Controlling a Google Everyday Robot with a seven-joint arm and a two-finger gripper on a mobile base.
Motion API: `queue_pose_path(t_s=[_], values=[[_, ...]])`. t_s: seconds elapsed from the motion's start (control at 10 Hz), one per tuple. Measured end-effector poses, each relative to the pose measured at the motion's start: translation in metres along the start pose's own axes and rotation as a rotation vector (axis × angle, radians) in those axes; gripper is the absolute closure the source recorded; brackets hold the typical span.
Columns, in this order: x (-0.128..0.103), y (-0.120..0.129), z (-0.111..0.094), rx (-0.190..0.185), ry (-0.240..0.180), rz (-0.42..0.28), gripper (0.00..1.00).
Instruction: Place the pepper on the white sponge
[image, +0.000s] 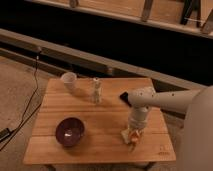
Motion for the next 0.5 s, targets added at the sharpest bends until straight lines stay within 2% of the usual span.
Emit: queue_pose_path(t_s=[0.4,0.5], values=[[-0.0010,0.0010,0.0049,0.015,0.018,-0.006,0.97],[-0.0013,0.0016,0.0060,0.019,0.023,-0.006,0.86]])
